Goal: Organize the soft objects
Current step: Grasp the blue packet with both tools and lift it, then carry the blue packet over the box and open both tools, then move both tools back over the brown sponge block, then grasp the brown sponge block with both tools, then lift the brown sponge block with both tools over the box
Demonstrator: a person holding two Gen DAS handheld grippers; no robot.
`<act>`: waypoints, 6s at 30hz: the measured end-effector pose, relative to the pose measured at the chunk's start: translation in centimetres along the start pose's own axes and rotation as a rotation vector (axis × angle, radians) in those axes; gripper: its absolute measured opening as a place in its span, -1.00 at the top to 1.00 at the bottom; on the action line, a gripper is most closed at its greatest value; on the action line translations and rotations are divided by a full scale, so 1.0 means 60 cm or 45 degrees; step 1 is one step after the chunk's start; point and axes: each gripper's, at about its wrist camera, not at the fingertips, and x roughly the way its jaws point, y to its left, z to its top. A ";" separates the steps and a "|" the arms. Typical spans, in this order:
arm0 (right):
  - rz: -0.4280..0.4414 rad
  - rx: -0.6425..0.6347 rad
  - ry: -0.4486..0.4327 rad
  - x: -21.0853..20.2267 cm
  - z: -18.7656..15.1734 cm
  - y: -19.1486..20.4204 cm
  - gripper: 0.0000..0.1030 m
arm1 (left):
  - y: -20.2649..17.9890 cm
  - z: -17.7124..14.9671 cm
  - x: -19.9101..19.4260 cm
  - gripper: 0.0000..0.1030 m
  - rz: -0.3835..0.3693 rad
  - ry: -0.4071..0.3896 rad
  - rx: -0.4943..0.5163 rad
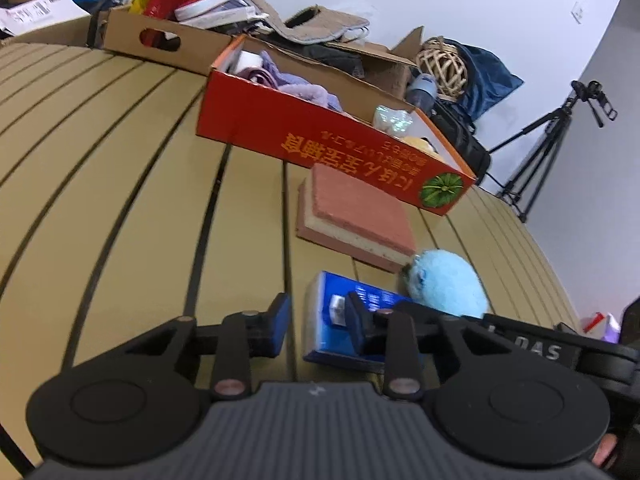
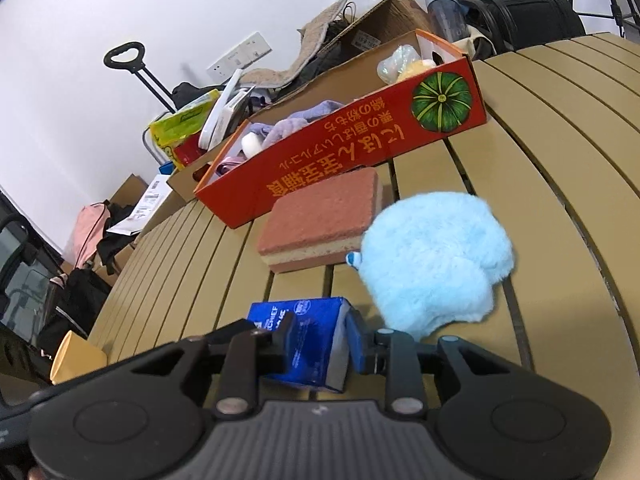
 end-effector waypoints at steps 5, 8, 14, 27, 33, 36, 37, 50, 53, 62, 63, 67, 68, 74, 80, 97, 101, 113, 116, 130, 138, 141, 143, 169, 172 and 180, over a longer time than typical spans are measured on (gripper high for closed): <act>-0.021 -0.040 -0.002 0.003 0.000 0.010 0.54 | 0.001 0.000 0.002 0.38 -0.003 0.008 -0.024; -0.046 -0.097 -0.008 0.005 0.000 0.020 0.54 | 0.003 0.002 0.003 0.37 0.001 0.007 -0.037; -0.006 -0.092 -0.001 0.007 0.002 0.022 0.54 | -0.002 0.003 -0.005 0.44 -0.010 -0.012 -0.035; 0.016 -0.235 -0.351 -0.046 0.179 0.088 0.53 | -0.058 0.204 0.027 0.44 -0.238 -0.252 -0.032; -0.091 -0.216 -0.198 0.105 0.327 0.049 0.53 | -0.047 0.315 0.186 0.47 -0.147 -0.120 -0.095; -0.151 -0.266 -0.077 0.189 0.340 0.028 0.54 | -0.024 0.325 0.250 0.52 -0.069 0.006 -0.059; -0.156 -0.263 -0.028 0.214 0.337 0.022 0.55 | -0.017 0.322 0.260 0.52 -0.030 0.029 -0.035; -0.145 -0.308 0.045 0.229 0.321 0.047 0.53 | -0.031 0.292 0.161 0.19 0.071 -0.106 0.347; -0.160 -0.387 -0.021 0.168 0.327 0.072 0.42 | -0.045 0.289 0.119 0.13 0.085 -0.141 0.383; -0.228 -0.549 -0.243 -0.061 0.300 0.129 0.00 | -0.074 0.248 -0.088 -0.28 0.262 -0.457 0.477; -0.231 -0.560 -0.281 -0.089 0.286 0.134 -0.11 | -0.077 0.229 -0.117 -0.42 0.277 -0.503 0.481; -0.208 -0.614 -0.455 -0.187 0.190 0.147 -0.29 | -0.083 0.139 -0.205 -0.55 0.292 -0.620 0.472; -0.193 -0.616 -0.488 -0.206 0.158 0.147 -0.33 | -0.082 0.112 -0.222 -0.63 0.287 -0.651 0.467; -0.138 -0.494 -0.576 -0.267 -0.022 0.120 -0.51 | -0.070 -0.056 -0.277 -0.83 0.225 -0.690 0.370; -0.279 -0.555 -0.530 -0.255 -0.160 0.094 -0.62 | -0.081 -0.147 -0.279 -0.94 0.232 -0.652 0.486; -0.273 -0.528 -0.527 -0.245 -0.168 0.089 -0.69 | -0.082 -0.165 -0.250 -0.98 0.233 -0.606 0.519; -0.261 -0.530 -0.517 -0.241 -0.162 0.089 -0.69 | -0.083 -0.166 -0.249 -0.98 0.234 -0.599 0.526; -0.165 -0.384 -0.490 -0.247 -0.133 0.072 -0.66 | -0.071 -0.126 -0.243 -0.98 0.232 -0.512 0.437; -0.160 -0.318 -0.459 -0.238 -0.094 0.064 -0.63 | -0.063 -0.092 -0.233 -0.98 0.224 -0.469 0.399; -0.183 -0.171 -0.162 0.037 0.135 0.021 0.02 | -0.027 0.138 0.055 -0.22 0.151 -0.141 0.103; -0.077 -0.089 -0.057 0.098 0.132 -0.029 0.20 | 0.007 0.124 0.129 0.10 0.017 -0.046 -0.009; -0.030 -0.069 -0.032 0.094 0.131 -0.040 0.28 | 0.014 0.125 0.133 0.34 -0.055 -0.030 -0.005; 0.017 -0.018 -0.036 0.092 0.130 -0.049 0.41 | 0.022 0.127 0.134 0.51 -0.119 -0.020 -0.023; 0.026 -0.115 -0.282 0.038 0.248 0.020 0.43 | -0.042 0.256 0.097 0.51 -0.229 -0.222 -0.016; -0.067 -0.184 -0.258 0.074 0.320 0.031 0.43 | -0.037 0.319 0.159 0.52 -0.230 -0.121 -0.090; -0.102 -0.051 0.048 0.245 0.430 0.005 0.43 | 0.016 0.414 0.280 0.52 -0.026 0.080 -0.199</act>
